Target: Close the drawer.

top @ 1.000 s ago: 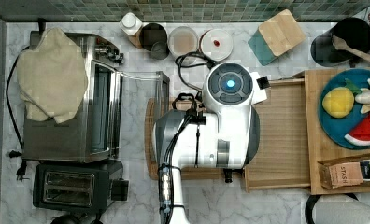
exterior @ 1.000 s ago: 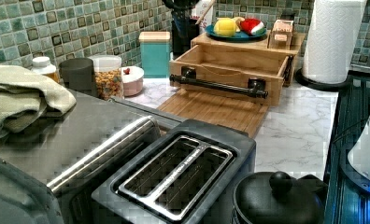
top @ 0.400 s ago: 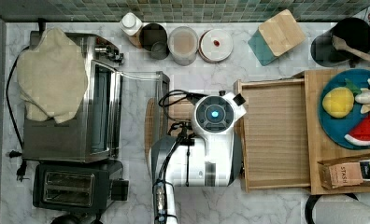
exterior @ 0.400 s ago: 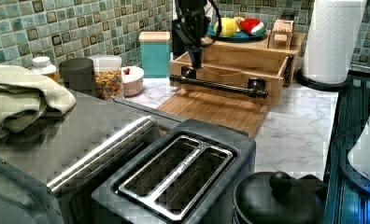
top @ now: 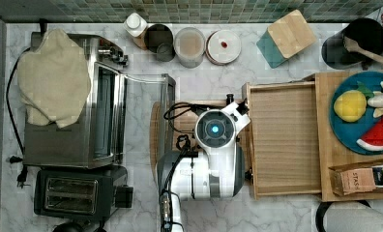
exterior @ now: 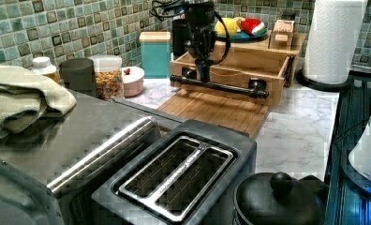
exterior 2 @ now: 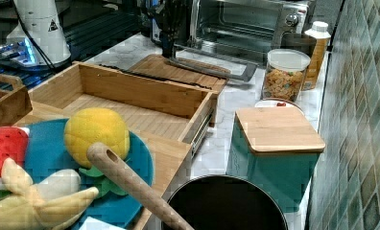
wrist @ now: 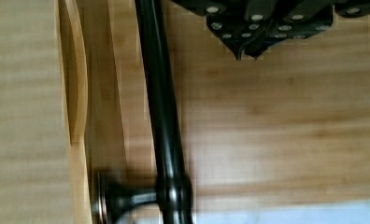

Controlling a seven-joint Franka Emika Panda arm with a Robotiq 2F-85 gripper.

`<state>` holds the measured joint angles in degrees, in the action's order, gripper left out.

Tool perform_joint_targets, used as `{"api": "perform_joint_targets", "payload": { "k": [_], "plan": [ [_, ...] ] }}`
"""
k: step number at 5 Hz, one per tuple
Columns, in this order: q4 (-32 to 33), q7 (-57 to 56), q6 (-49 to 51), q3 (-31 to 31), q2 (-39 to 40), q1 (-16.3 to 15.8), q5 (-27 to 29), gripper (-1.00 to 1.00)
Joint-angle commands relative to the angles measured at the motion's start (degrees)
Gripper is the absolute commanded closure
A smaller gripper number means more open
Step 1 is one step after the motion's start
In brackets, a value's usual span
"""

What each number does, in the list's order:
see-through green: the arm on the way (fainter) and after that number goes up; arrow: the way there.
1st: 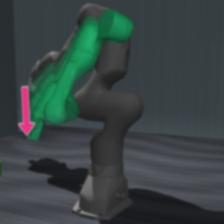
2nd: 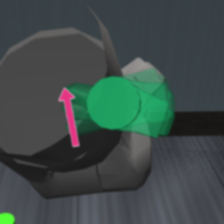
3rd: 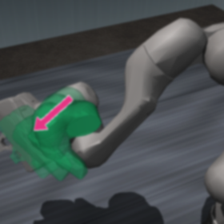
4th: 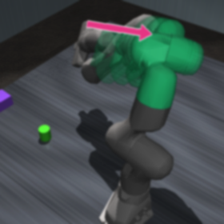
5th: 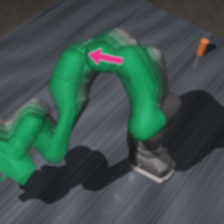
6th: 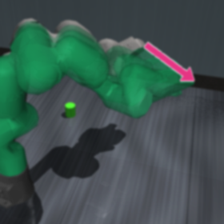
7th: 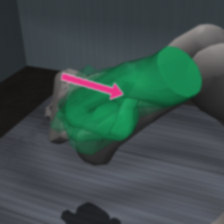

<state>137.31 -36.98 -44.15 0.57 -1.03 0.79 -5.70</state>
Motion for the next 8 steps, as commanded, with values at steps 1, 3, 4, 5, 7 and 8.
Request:
{"api": "perform_joint_targets", "payload": {
  "k": [1, 3, 4, 5, 7, 8],
  "plan": [
    [3.3, -6.4, -6.7, 0.9, 3.4, 2.0, -2.9, 1.0],
    [4.0, -2.8, -8.4, -0.5, 5.6, 3.7, -5.6, 1.0],
    [2.9, -2.9, -7.8, 1.3, 6.5, 3.1, -7.7, 1.0],
    [3.9, -0.8, -10.0, 3.1, 4.7, 4.0, -12.2, 1.0],
    [3.2, -7.7, -16.4, 6.7, 5.3, 7.5, -10.1, 1.0],
    [0.6, -14.5, -17.9, 9.1, 7.7, 10.1, -6.3, 1.0]
  ]
}}
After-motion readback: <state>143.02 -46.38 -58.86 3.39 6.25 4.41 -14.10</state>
